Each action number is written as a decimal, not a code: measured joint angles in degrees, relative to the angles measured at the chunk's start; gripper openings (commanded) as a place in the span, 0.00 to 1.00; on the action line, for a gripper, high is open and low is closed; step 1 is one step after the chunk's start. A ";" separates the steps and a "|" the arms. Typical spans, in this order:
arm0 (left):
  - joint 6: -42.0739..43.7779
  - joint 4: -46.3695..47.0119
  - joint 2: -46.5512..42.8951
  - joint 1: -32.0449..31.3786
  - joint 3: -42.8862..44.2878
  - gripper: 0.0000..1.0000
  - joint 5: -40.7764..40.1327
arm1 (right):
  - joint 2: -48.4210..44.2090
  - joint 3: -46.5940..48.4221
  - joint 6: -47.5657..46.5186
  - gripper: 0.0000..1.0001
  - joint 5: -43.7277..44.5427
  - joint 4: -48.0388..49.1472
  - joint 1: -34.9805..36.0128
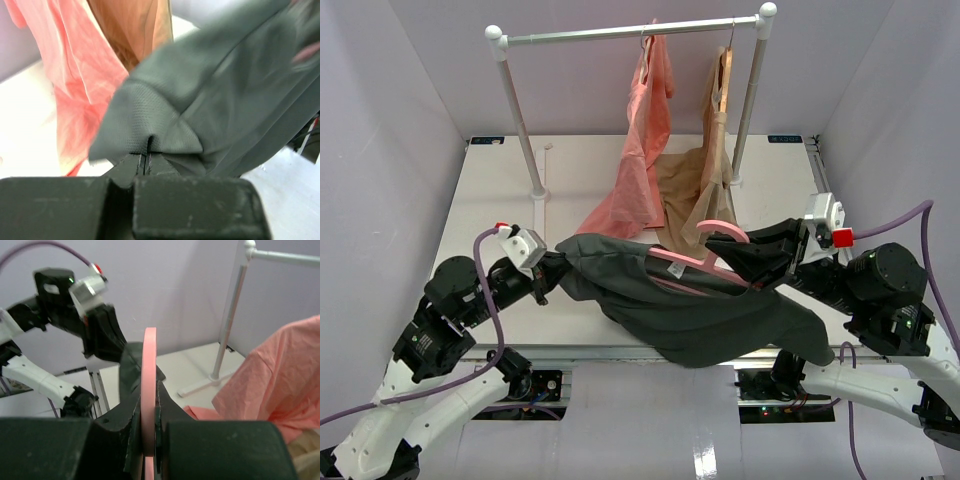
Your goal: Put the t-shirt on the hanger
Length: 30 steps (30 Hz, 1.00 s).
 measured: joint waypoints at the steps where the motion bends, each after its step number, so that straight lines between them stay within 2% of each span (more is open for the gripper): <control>1: -0.12 -0.11 -0.36 0.00 0.63 0.00 -0.04 | -0.54 -0.82 -0.19 0.08 0.63 -0.85 0.00; 5: -0.66 -0.50 -0.85 -0.02 2.55 0.00 -0.58 | -1.16 -2.15 -0.55 0.08 1.55 -3.47 0.00; 13: -0.85 -0.79 1.51 -0.02 2.96 0.01 -2.27 | 1.80 -0.49 -1.91 0.08 -3.98 -4.89 0.00; 15: -0.83 -0.82 1.82 -0.02 2.83 0.07 -2.45 | 2.23 -0.79 -1.91 0.08 -4.34 -4.50 0.00; 17: -0.77 -0.83 2.08 -0.02 2.80 0.21 -3.28 | 2.10 -1.61 -1.89 0.08 -4.34 -3.47 -0.02; 20: -0.44 -1.38 2.50 -0.02 3.09 0.28 -7.80 | 0.68 -3.20 -1.77 0.08 -3.76 -2.74 -0.01; 22: -0.21 -2.01 3.07 -0.02 3.75 0.26 -11.59 | -0.60 -4.09 -1.62 0.08 -3.27 -2.98 -0.02; 24: -0.03 -2.91 3.82 -0.02 4.81 0.07 -14.90 | -1.66 -4.43 -1.56 0.08 -2.85 -3.32 -0.01; 25: 0.04 -3.36 4.19 -0.02 5.34 0.01 -16.12 | -2.09 -4.44 -1.53 0.08 -2.65 -3.39 -0.02; 26: 0.30 -3.88 4.47 -0.02 5.80 0.00 -16.99 | -2.64 -4.44 -1.50 0.08 -2.39 -3.51 -0.02; 28: 0.32 -5.04 4.76 0.00 6.57 0.00 -18.11 | -3.35 -4.42 -1.49 0.08 -2.00 -3.61 0.00; 30: 0.45 -5.86 4.75 -0.02 7.11 0.15 -18.75 | -3.91 -4.31 -1.48 0.08 -1.80 -3.55 -0.02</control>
